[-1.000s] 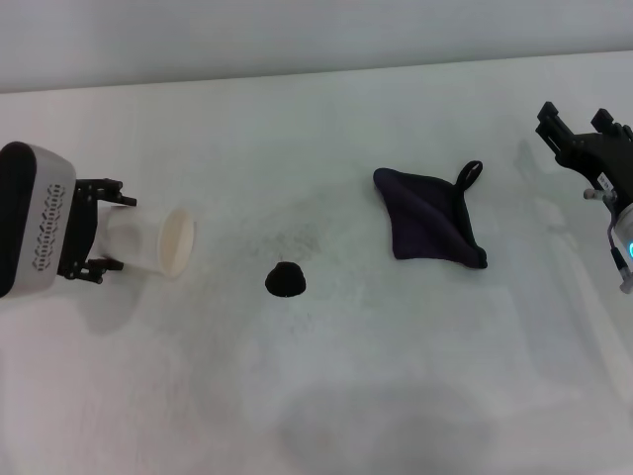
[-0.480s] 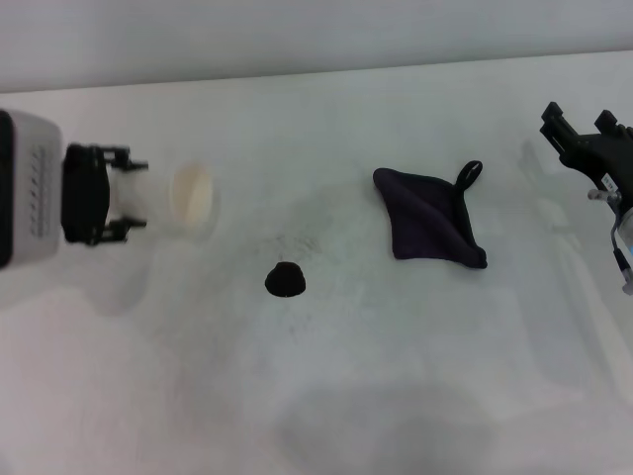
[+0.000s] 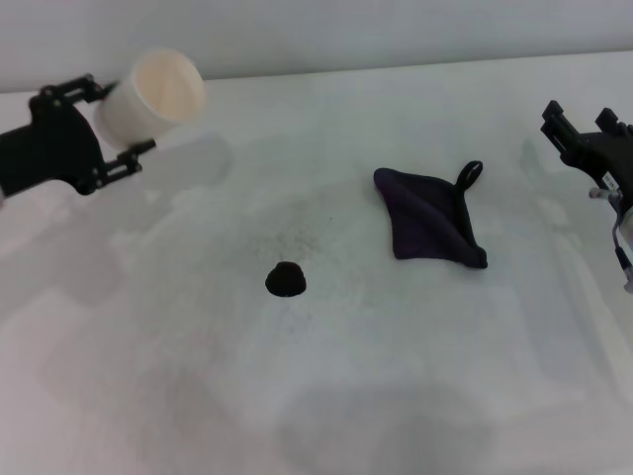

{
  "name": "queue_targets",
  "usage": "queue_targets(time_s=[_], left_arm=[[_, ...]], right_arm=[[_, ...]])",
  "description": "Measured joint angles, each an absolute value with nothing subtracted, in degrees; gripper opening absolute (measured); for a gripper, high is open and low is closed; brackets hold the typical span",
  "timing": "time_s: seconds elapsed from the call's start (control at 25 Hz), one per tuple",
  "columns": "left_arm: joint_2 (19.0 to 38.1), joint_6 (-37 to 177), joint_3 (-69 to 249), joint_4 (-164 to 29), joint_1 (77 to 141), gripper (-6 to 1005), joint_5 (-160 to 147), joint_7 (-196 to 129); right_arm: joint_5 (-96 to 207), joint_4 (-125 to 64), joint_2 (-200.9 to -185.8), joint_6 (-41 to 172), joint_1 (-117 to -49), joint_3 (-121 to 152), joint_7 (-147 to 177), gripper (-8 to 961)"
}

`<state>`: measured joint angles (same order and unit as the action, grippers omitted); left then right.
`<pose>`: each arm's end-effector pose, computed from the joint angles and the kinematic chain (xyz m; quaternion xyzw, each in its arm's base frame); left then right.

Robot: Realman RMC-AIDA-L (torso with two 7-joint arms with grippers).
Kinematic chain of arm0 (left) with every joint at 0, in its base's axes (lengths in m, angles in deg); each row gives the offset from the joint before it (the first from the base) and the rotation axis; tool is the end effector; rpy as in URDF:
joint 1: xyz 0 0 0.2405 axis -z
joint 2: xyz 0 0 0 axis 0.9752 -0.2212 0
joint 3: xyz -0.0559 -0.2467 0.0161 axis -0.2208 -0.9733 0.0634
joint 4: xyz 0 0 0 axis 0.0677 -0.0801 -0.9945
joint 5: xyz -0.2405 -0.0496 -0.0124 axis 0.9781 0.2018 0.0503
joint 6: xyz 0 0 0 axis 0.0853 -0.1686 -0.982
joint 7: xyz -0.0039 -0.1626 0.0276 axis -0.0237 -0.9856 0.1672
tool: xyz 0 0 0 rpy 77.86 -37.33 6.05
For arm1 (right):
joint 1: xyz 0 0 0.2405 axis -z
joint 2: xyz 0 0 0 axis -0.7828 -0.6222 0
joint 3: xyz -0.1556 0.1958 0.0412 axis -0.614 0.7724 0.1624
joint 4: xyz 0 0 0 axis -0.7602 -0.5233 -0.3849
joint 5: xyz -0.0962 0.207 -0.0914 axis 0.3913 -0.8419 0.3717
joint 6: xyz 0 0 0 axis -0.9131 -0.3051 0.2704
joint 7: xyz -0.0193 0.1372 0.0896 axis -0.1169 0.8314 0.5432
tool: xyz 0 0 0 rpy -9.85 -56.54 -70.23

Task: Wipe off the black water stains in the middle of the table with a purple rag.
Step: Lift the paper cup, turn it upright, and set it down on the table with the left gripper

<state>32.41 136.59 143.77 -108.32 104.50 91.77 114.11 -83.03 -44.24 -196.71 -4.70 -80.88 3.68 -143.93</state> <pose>-0.2705 0.4307 -0.0080 -0.9104 0.1414 -0.0752 0.3815 0.3935 0.3597 -0.0337 -0.6261 0.4071 0.3119 0.5873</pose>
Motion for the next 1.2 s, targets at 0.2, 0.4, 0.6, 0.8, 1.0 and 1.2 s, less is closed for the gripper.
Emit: queue_targets(time_s=[0.2, 0.4, 0.6, 0.8, 1.0, 1.2], left_arm=[[32.3, 136.9, 143.8, -103.3, 103.6, 663, 101.5, 115.2], [32.41, 138.1, 143.7, -96.9, 102.5, 663, 113.2, 118.5], [32.36, 141.7, 143.7, -91.5, 101.9, 663, 123.0, 118.8], [32.49, 143.4, 143.7, -86.6, 101.6, 662, 129.2, 118.8], [32.65, 144.1, 143.7, -81.8, 102.1, 662, 134.4, 118.6], [32.92, 143.7, 143.9, -74.9, 103.0, 661, 144.5, 119.1]], right_arm=[[-83.0, -43.9, -196.62, -4.7, -80.8, 3.6, -143.9, 843], [-83.0, -43.5, -196.58, -4.5, -80.9, 3.3, -143.9, 843], [-83.0, -43.2, -196.58, -4.5, -81.1, 3.2, -144.1, 843], [-83.0, -42.5, -196.58, -4.5, -81.7, 3.1, -144.1, 843], [-83.0, -42.1, -196.65, -4.5, -81.9, 3.1, -144.1, 843], [-83.0, -42.1, -196.75, -4.5, -81.9, 3.1, -144.0, 843]])
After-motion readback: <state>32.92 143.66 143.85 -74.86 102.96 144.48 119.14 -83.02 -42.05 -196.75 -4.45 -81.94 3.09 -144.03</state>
